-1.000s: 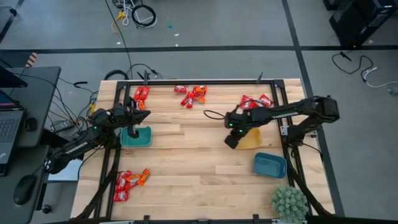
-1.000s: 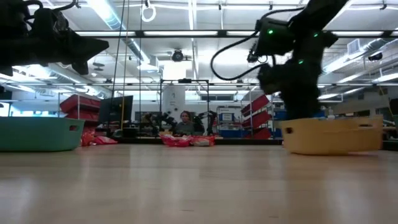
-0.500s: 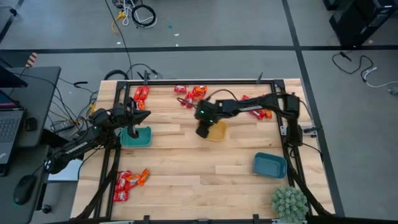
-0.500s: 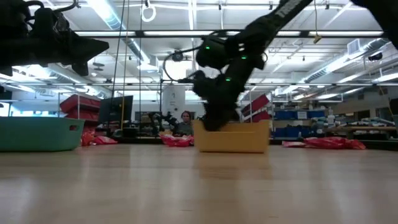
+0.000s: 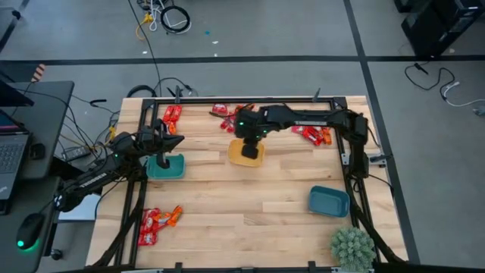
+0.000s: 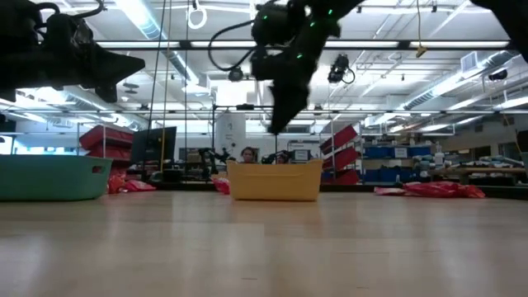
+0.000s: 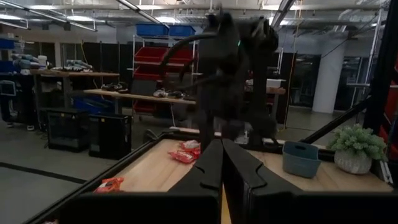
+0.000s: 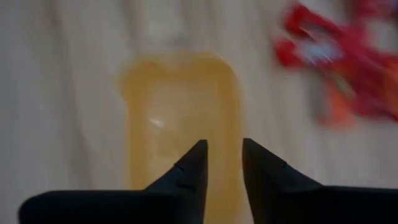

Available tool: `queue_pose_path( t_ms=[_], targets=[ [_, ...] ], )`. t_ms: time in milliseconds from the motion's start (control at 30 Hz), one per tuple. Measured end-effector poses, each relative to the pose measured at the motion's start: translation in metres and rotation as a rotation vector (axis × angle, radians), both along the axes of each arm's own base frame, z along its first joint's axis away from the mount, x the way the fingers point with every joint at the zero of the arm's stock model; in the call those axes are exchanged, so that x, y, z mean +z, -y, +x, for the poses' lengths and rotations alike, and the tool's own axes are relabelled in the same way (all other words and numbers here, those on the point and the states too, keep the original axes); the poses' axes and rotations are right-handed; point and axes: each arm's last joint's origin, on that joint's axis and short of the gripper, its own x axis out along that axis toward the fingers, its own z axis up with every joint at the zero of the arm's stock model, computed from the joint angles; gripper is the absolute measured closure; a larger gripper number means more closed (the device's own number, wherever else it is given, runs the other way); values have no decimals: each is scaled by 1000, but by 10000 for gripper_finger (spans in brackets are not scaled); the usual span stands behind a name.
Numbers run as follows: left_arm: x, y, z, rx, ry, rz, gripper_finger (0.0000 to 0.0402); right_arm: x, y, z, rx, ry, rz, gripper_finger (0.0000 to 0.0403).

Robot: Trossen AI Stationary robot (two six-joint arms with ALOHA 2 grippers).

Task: Sort candy
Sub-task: Move the yellow bin to the center of the table, then put the red candy into the yellow bin

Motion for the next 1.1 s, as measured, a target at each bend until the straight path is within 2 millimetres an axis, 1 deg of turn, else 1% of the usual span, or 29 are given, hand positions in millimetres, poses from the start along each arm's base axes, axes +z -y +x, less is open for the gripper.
queue_pose_path(
  t_ms=[100, 200, 433, 500, 567, 700, 833, 1100],
  targets=[
    [-3, 0, 0, 0, -28, -16, 394, 4, 11, -28, -105, -124, -101, 288],
    [-6, -1, 1, 0, -55, -34, 394, -5, 30, -56, -207, -170, -99, 269],
    [-9, -1, 1, 0, -78, -51, 394, -46, 76, -120, -393, -225, -58, 233],
    [-9, -1, 1, -1, -79, -53, 394, -57, 89, -135, -451, -237, -47, 222],
    [-9, -1, 1, -1, -80, -54, 394, -67, 97, -147, -495, -254, -35, 211],
    [-9, -1, 1, -1, -80, -54, 394, -77, 108, -163, -557, -269, -20, 188],
    [-9, -1, 1, -1, -81, -55, 394, -81, 114, -172, -592, -283, -9, 172],
    [-10, -1, 1, 0, -93, -58, 394, -97, 115, -183, -617, -271, -11, 173]
  ],
)
